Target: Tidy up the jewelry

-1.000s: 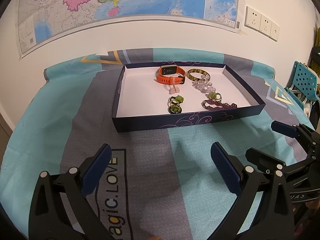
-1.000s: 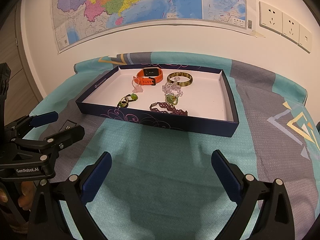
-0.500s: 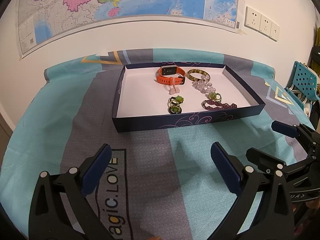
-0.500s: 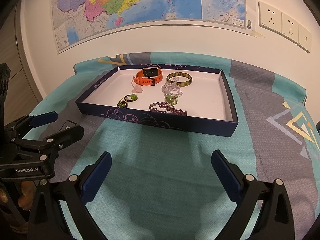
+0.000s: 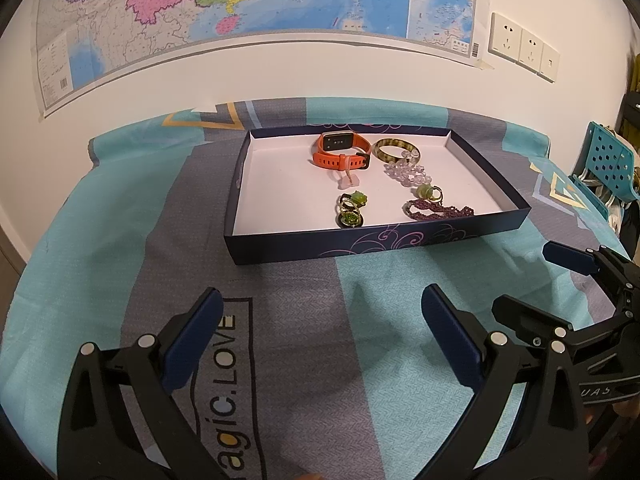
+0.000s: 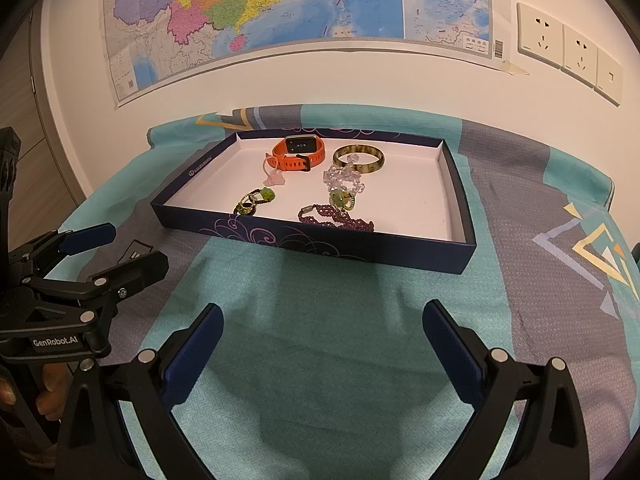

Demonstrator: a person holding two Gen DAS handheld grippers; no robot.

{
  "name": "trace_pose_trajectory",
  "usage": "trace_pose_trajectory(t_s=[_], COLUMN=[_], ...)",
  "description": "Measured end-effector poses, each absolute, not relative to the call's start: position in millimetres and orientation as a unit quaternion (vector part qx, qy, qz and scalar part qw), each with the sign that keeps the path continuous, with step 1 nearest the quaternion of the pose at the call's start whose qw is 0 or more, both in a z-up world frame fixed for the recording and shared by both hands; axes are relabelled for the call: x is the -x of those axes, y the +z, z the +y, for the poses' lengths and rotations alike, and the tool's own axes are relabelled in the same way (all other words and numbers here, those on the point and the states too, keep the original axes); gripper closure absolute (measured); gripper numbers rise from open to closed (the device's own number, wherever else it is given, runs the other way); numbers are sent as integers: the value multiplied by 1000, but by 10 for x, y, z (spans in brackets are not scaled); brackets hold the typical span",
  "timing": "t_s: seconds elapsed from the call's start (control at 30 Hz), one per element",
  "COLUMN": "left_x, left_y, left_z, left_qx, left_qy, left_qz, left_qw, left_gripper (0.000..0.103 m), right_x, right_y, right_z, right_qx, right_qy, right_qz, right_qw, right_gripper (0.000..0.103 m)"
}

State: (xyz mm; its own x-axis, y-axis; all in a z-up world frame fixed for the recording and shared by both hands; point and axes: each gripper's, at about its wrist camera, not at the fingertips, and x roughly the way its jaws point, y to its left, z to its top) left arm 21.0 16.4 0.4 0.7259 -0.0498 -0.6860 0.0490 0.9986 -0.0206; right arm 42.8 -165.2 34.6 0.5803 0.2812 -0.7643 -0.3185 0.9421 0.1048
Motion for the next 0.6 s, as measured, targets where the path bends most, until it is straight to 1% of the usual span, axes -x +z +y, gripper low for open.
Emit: trace_pose_trajectory(t_s=[0.27,0.43,0.6], left_x=[-184,-251,-333], left_y=[34,-25,-83], left_z=[139,144,304], left_qx=[-3,1,4], left_qy=[-31,-33,-23], left_qz=[354,378,394], left_qw=[935,925,919], left_gripper=[6,5,5], right_x=[-420,-439,-625], right_y=[353,356,307], right_z=[-1650,-1719,-2188], right_qx=[24,38,51], right_qy=[171,166,112], right_qz=[423,425,444], right_qw=[890,889,888], right_gripper=[7,7,7])
